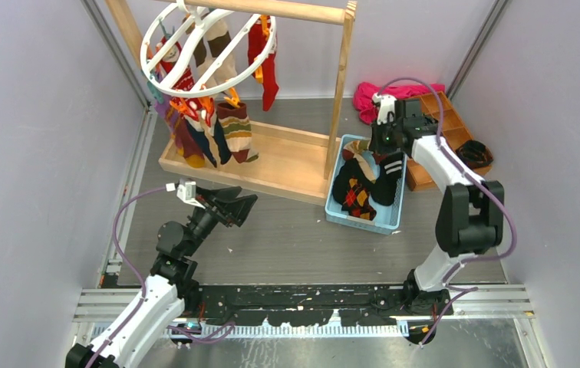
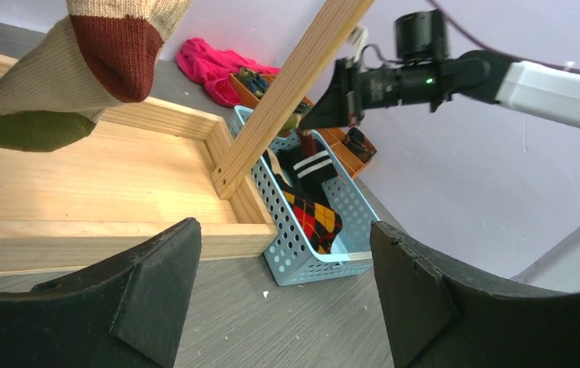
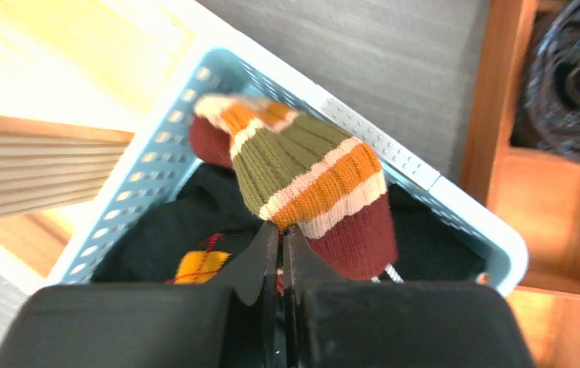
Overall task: Clip the socks to the hanger
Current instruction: Pick up the sock from the bin.
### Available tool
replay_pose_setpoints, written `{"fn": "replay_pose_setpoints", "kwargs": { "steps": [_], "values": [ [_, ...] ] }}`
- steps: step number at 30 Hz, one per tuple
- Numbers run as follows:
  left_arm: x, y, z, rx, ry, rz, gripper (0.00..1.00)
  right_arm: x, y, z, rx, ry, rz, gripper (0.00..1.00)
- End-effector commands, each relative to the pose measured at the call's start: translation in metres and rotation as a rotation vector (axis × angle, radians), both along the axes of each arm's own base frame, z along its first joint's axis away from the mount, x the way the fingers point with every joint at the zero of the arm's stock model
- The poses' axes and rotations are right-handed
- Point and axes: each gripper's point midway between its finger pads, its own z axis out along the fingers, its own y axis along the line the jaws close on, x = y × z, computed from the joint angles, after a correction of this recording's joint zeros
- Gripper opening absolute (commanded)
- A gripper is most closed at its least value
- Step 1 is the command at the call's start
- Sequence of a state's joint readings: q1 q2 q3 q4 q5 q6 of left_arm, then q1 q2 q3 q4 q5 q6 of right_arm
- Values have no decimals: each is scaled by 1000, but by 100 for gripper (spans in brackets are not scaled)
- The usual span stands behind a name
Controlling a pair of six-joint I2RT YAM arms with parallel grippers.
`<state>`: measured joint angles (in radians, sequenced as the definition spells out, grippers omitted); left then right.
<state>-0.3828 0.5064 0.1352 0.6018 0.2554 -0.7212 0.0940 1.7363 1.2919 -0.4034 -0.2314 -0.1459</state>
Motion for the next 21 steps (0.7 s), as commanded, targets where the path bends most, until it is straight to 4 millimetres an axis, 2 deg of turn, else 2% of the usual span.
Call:
{"fn": "replay_pose_setpoints", "kwargs": {
  "steps": [1, 8, 16, 19, 21],
  "values": [
    [-6, -4, 24, -6, -87, -37, 81, -14, 15, 70, 64, -146, 104, 1],
    [-17, -21, 36, -20, -124, -156, 81, -58, 21, 110, 116, -191, 274, 1],
    [-33, -51, 44, -14, -134, -320, 79, -100, 23, 158, 135, -236, 403, 1],
    [-36, -59, 47, -6, -140, -350, 79, -110, 23, 176, 120, -255, 426, 1],
    [-36, -62, 48, -2, -139, -361, 79, -114, 13, 190, 104, -268, 407, 1]
  ]
}}
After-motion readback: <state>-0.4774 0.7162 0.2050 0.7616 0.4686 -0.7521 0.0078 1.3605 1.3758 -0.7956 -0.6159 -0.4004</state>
